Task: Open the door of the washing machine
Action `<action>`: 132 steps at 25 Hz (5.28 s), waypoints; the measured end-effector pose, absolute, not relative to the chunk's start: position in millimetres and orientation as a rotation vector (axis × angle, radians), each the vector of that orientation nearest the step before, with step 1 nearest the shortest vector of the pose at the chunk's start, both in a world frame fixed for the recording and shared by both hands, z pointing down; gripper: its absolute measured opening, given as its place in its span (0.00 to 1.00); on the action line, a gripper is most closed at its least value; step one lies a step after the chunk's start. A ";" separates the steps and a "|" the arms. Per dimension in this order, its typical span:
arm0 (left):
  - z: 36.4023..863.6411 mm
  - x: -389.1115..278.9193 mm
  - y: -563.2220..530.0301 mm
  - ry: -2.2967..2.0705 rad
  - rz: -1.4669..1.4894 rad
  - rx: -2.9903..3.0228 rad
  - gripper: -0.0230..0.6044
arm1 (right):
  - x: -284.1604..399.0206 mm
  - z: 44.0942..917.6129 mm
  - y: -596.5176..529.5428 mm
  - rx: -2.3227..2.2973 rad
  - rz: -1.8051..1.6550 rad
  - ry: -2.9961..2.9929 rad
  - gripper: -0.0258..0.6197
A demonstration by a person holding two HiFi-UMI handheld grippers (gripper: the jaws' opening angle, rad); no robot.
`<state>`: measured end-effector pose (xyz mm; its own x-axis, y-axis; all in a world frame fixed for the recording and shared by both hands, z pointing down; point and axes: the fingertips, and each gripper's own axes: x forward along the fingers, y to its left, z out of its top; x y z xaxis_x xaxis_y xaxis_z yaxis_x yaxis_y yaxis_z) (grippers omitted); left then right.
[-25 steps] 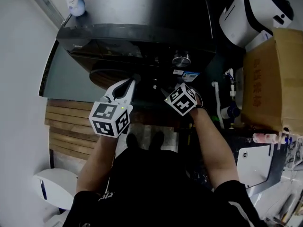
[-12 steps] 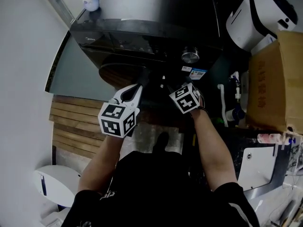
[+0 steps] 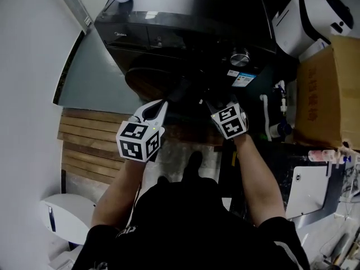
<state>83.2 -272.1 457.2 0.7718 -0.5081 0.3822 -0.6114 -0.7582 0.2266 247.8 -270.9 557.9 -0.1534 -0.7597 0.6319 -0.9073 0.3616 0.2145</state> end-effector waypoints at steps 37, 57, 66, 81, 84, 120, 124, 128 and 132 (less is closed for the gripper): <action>487.0 -96.8 -152.6 -0.892 0.344 2.493 0.30 | -57.3 556.9 -103.3 1.113 0.413 -2.210 0.24; 537.0 -162.5 -154.0 -1.080 0.633 2.470 0.30 | -33.2 550.1 -85.7 1.150 0.501 -2.308 0.11; 534.6 -201.5 -164.6 -1.249 0.640 2.478 0.25 | -45.2 546.7 -85.6 1.138 0.495 -2.310 0.10; 533.1 -276.8 -202.7 -1.414 0.606 2.346 0.26 | -62.8 526.5 -80.3 1.113 0.420 -2.302 0.09; 531.0 -283.4 -209.3 -1.466 0.631 2.344 0.27 | -50.9 530.4 -83.3 1.123 0.445 -2.303 0.09; 430.9 2.6 -285.7 -1.232 0.453 2.603 0.20 | 172.0 475.8 -210.4 1.472 0.512 -2.418 0.04; 419.0 20.0 -299.9 -1.191 0.423 2.649 0.18 | 191.4 457.6 -223.3 1.555 0.480 -2.419 0.04; 407.2 25.2 -320.2 -1.128 0.367 2.696 0.15 | 197.8 439.1 -237.0 1.658 0.461 -2.411 0.03; 390.4 14.4 -346.1 -1.078 0.316 2.749 0.10 | 184.8 427.4 -261.8 1.715 0.467 -2.402 0.03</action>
